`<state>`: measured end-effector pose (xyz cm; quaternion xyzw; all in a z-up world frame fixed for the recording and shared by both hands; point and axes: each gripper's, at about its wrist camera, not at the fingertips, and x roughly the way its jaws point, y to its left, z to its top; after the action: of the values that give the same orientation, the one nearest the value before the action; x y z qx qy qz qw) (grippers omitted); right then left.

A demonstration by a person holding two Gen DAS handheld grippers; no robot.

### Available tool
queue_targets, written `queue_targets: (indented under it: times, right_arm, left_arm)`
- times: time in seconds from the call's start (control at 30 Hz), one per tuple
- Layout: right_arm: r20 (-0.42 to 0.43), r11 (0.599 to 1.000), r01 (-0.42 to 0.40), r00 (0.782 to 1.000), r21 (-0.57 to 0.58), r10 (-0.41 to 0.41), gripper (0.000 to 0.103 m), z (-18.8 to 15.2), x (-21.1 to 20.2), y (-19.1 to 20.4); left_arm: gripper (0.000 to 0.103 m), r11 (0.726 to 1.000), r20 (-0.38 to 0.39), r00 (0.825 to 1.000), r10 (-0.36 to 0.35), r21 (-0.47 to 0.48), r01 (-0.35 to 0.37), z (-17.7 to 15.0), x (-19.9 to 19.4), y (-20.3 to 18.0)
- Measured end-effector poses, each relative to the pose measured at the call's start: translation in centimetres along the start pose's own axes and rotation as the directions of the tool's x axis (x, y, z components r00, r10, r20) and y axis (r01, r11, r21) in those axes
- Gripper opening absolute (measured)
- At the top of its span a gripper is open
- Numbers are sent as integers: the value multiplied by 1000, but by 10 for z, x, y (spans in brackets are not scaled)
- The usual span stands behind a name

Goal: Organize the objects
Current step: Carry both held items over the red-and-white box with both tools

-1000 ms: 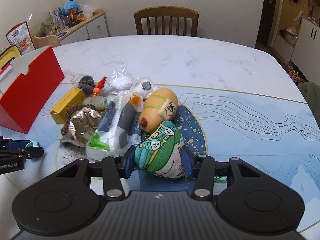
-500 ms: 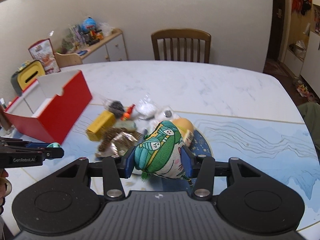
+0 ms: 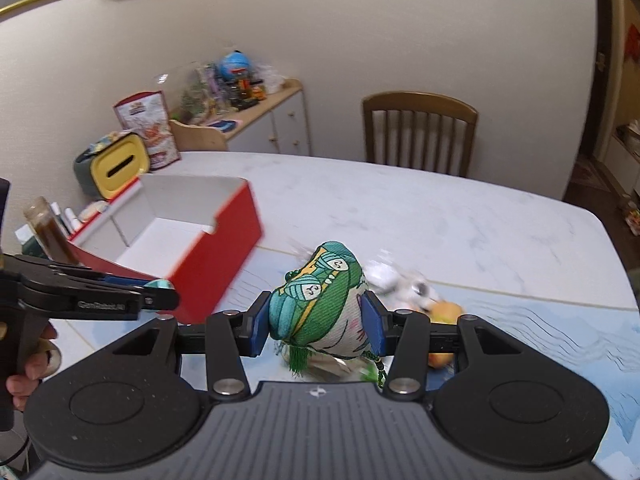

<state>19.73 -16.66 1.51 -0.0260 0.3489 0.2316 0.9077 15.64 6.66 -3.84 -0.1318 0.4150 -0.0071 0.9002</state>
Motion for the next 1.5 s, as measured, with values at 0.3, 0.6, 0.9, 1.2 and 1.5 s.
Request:
queue_targets:
  times: [0.3, 0.6, 0.9, 1.2, 1.5]
  right_arm:
    - [13, 997, -47, 999, -54, 47, 46, 43, 29, 81]
    - [17, 992, -66, 998, -105, 68, 46, 77, 69, 151]
    - [-19, 982, -43, 999, -181, 40, 46, 92, 129, 197]
    - [-150, 980, -67, 988, -189, 39, 46, 80, 203, 212]
    - [-315, 977, -132, 946, -168, 73, 47, 62, 256, 216]
  left_arm:
    - [35, 1000, 20, 1000, -12, 12, 11, 25, -13, 58]
    - [35, 1000, 40, 999, 29, -6, -29, 58, -14, 127]
    - [35, 997, 6, 997, 79, -11, -79, 80, 16, 180]
    - [35, 993, -115, 986, 118, 32, -115, 80, 72, 204]
    - [35, 993, -265, 959, 105, 70, -90, 77, 118, 215]
